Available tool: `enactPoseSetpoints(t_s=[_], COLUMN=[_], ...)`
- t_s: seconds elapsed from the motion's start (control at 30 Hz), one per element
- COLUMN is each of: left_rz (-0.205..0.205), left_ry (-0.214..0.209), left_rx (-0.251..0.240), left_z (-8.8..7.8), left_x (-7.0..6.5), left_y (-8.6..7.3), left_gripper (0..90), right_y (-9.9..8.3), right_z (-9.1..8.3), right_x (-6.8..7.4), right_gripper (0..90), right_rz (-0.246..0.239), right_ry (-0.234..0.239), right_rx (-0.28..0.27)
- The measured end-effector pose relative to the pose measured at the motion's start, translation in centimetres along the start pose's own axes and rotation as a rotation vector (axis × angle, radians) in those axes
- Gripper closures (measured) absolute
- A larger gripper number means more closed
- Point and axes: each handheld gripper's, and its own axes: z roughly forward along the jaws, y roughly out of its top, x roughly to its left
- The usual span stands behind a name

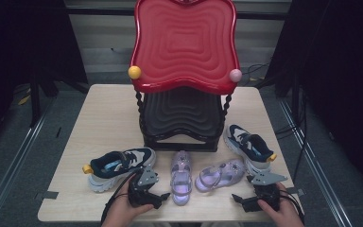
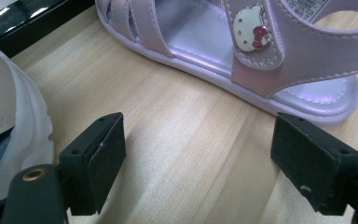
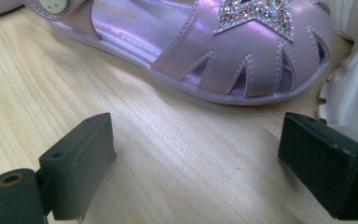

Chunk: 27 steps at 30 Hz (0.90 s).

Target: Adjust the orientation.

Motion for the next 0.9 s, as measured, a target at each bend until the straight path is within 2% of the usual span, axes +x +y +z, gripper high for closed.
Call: enactPoseSetpoints(t_s=[0.47,0.7,0.77,0.83,0.9], left_rz=[0.007,-0.005,-0.025,-0.027,-0.020], left_ry=[-0.020,-0.002,0.008,0.019,0.013], left_rx=[-0.001,0.004,0.019,0.042,0.049], left_z=[-0.13,-0.01,-0.17,-0.32,-0.37], left_x=[-0.13,-0.20,-0.36,-0.62,-0.83], left_y=[-0.15,0.01,0.14,0.37,0.52], left_gripper=[15.5,16.2,17.6,20.3,22.8], right_y=[-0.02,-0.03,-0.03,-0.03,-0.03], right_z=[-0.01,-0.03,-0.03,-0.03,-0.03], right_x=[-0.03,-0.01,-0.02,-0.02,-0.02], right_gripper=[9.8,9.8,9.8,9.8,9.8], right_rz=[-0.003,-0.001,-0.001,-0.001,-0.002], right_ry=[0.002,0.002,0.002,0.002,0.002], right_rx=[-0.001,0.000,0.000,0.000,0.000])
